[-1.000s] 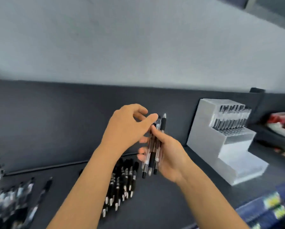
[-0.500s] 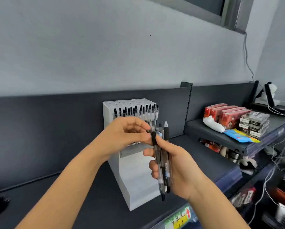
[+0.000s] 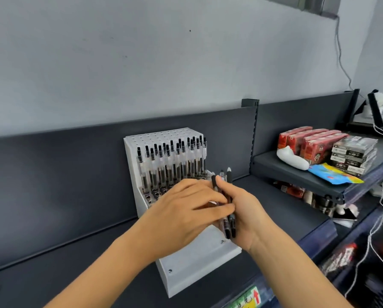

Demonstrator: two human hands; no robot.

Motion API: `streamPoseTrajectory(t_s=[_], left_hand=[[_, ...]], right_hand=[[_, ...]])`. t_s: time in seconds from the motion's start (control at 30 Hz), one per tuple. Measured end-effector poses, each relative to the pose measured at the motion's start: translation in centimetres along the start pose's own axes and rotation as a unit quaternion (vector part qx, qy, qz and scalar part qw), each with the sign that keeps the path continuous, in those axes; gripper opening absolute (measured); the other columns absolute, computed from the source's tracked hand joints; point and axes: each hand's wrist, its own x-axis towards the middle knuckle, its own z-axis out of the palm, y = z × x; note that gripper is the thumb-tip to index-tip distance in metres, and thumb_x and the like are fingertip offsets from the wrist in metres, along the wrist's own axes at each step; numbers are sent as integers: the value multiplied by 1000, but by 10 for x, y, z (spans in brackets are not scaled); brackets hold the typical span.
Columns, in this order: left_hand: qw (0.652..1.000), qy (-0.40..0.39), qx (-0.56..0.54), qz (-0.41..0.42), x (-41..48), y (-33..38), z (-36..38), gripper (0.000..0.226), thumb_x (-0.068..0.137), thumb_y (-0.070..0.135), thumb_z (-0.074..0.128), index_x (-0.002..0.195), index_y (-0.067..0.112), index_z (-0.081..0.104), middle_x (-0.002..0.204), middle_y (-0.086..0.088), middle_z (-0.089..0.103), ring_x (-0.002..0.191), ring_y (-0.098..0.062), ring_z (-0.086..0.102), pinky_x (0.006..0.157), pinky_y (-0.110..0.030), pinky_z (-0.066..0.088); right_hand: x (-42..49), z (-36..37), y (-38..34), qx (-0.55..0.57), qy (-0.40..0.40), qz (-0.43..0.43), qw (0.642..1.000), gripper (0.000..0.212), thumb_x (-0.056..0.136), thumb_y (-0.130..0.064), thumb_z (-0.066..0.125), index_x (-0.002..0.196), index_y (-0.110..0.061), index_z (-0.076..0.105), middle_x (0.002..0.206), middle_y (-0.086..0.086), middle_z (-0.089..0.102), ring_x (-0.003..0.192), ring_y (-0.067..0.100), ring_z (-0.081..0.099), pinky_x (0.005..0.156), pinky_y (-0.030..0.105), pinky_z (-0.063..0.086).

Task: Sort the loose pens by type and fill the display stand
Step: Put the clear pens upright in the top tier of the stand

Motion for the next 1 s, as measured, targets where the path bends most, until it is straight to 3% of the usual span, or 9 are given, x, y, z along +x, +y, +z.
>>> streamPoseTrajectory(t_s=[0.17,0.23,0.3,0.4,0.53,0.67,0.77,0.87,1.0], left_hand=[[996,85,-1,-6,8,-12,2,25,90,1,61,112,11,68,109,0,66,100,-13,59,100,-21,41],[973,170,-89,-129,18,-12,-6,16,93,6,61,107,9,68,103,5,67,95,-4,61,89,-18,48],[919,222,-178,-274,30,-14,-13,10,92,17,63,98,13,71,92,14,70,87,3,65,79,-13,50],[876,190,-237,-374,47,-22,-7,8,88,23,68,93,18,73,86,15,72,79,1,68,74,-17,54],[872,163,-243,-393,60,-31,3,8,85,24,71,91,19,75,80,15,71,74,1,68,74,-20,56],[875,112,-225,-414,64,-40,15,9,84,22,73,91,17,75,75,12,69,72,4,65,69,-10,52],[885,145,-149,-417,68,-55,24,9,86,18,68,88,10,73,79,0,73,71,-11,67,74,-24,54],[873,149,-148,-440,69,-67,36,12,87,16,67,84,5,72,75,-6,72,72,-19,66,77,-34,53],[877,107,-153,-443,69,-67,56,21,91,16,63,78,0,68,72,-12,69,72,-24,65,76,-39,52]], right_hand=[[0,-6,-5,-12,19,-33,999,36,97,-27,52,117,1,63,98,15,71,75,26,71,57,32,58],[2,-12,-5,-128,75,-108,983,27,98,-27,52,112,-8,65,98,14,73,60,23,68,47,27,54],[5,-17,-7,-225,125,-212,943,21,95,-25,56,112,-17,66,87,15,69,41,15,51,37,22,39],[11,-14,-11,-242,101,-287,921,19,85,-15,69,104,-16,72,55,4,55,34,9,29,34,18,25],[21,-8,-15,-255,128,-339,897,12,76,0,75,88,-3,72,54,-5,62,32,-1,45,38,5,32],[33,-8,-22,-272,133,-345,889,14,78,0,74,92,0,73,51,-10,61,31,-1,44,37,4,31],[42,-16,-26,-283,173,-320,887,23,82,-18,74,103,-9,69,72,-1,63,33,1,43,37,9,31],[45,-30,-24,-207,190,-213,936,35,92,-45,56,106,-13,61,79,3,61,37,11,36,35,21,25],[43,-41,-17,-96,161,-168,968,29,100,-24,44,116,-4,57,71,5,59,36,13,35,33,20,24]])
